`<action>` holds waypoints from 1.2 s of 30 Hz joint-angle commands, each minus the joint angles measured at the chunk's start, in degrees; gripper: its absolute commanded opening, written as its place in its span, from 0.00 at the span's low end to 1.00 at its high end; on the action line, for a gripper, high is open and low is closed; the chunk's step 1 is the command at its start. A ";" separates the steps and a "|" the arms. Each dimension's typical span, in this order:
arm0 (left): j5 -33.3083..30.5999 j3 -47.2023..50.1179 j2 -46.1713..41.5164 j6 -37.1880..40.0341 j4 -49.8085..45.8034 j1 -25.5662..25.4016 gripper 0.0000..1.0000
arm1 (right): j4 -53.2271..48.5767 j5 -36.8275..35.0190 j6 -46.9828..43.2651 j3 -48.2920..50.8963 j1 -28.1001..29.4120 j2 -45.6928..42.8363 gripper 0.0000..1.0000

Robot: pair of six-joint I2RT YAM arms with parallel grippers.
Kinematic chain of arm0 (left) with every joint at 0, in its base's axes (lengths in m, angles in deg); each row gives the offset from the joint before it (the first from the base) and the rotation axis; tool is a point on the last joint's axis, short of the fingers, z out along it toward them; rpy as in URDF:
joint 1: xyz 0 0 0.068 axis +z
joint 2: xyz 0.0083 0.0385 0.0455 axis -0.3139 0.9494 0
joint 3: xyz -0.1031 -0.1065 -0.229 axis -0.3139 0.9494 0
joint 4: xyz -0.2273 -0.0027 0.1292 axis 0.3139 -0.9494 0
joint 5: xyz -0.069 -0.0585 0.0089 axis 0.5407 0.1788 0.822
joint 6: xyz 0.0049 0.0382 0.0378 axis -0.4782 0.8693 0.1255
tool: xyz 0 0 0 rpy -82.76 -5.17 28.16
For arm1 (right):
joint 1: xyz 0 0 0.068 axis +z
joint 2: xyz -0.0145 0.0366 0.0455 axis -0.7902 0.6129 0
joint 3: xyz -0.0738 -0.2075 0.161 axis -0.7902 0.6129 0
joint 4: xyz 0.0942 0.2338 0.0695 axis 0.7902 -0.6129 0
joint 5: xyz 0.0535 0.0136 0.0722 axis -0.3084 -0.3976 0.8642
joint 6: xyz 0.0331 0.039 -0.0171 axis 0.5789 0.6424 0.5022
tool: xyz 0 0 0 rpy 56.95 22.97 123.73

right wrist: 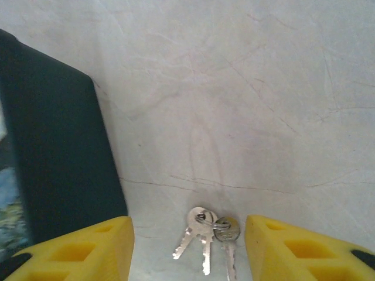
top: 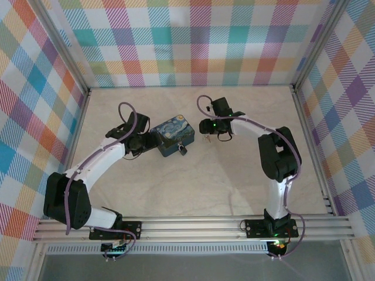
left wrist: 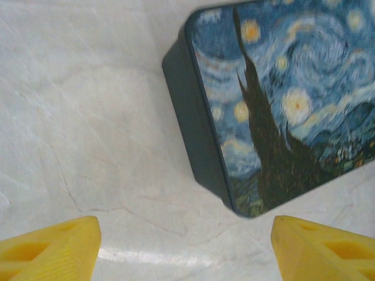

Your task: Unlock the padlock with the key

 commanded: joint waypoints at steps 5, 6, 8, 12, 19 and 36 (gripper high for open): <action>-0.48 1.72 -2.29 0.49 -2.21 -2.15 0.76 | -2.65 -0.89 -4.17 -2.84 0.23 4.81 0.52; -0.50 1.72 -2.33 0.39 -2.19 -2.23 0.76 | -2.92 -1.06 -4.26 -3.18 0.24 5.41 0.51; -0.48 1.57 -2.43 0.18 -2.13 -2.43 0.76 | -2.68 -1.01 -4.37 -3.55 0.15 6.18 0.48; -0.31 1.25 -1.86 0.49 -1.79 -2.92 0.76 | -2.32 -0.76 -4.35 -3.83 0.20 7.39 0.42; -0.48 0.80 -0.59 0.95 -1.33 -3.09 0.76 | -1.75 -1.36 -3.98 -1.93 0.19 7.29 0.24; 11.86 0.36 0.58 -4.66 4.67 -5.61 0.76 | -1.52 6.07 -4.41 5.96 -2.16 -1.44 0.00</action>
